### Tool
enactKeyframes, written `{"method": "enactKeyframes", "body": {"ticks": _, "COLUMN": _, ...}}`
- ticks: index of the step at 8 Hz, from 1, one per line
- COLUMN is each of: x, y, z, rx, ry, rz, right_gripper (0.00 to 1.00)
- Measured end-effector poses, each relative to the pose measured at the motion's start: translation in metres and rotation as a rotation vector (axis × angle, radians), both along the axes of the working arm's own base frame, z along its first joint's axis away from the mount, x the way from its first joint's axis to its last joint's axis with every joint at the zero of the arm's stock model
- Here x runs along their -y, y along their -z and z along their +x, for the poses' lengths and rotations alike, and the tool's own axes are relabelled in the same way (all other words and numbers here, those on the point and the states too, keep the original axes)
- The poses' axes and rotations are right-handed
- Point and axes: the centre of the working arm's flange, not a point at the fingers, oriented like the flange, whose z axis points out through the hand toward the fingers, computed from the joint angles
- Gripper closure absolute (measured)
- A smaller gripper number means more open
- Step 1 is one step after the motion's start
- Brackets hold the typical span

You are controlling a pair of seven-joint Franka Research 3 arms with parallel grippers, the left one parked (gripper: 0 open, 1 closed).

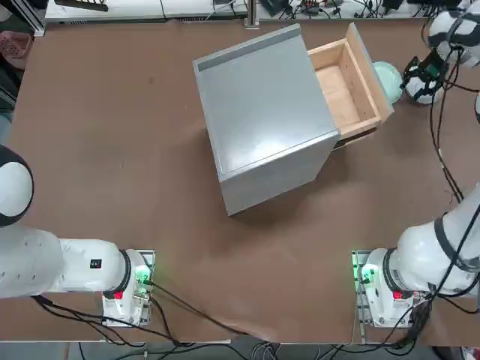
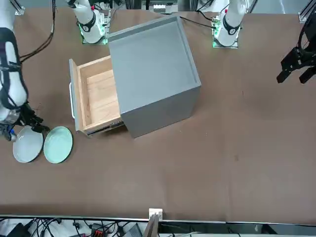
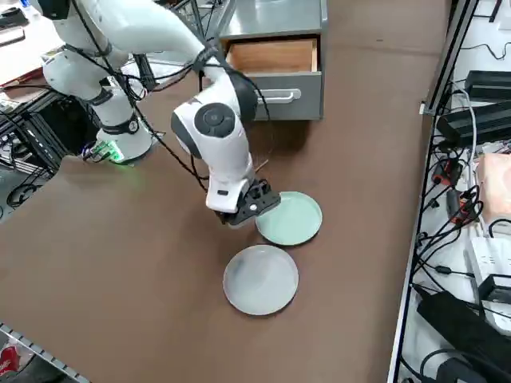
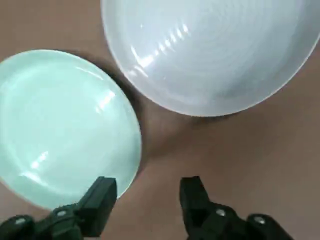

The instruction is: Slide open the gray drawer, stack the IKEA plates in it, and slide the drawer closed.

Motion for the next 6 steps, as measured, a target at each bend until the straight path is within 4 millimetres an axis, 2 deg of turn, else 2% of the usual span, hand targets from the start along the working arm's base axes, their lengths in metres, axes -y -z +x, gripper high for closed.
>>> {"method": "enactKeyframes", "body": {"ticks": 3, "x": -0.001, "y": 0.029, "z": -0.004, "rx": 0.025, "ry": 0.026, "rz": -0.026, "right_gripper": 0.25}}
{"method": "enactKeyframes", "body": {"ticks": 6, "x": -0.004, "y": 0.038, "z": -0.002, "rx": 0.046, "ry": 0.048, "rz": -0.021, "right_gripper": 0.30}}
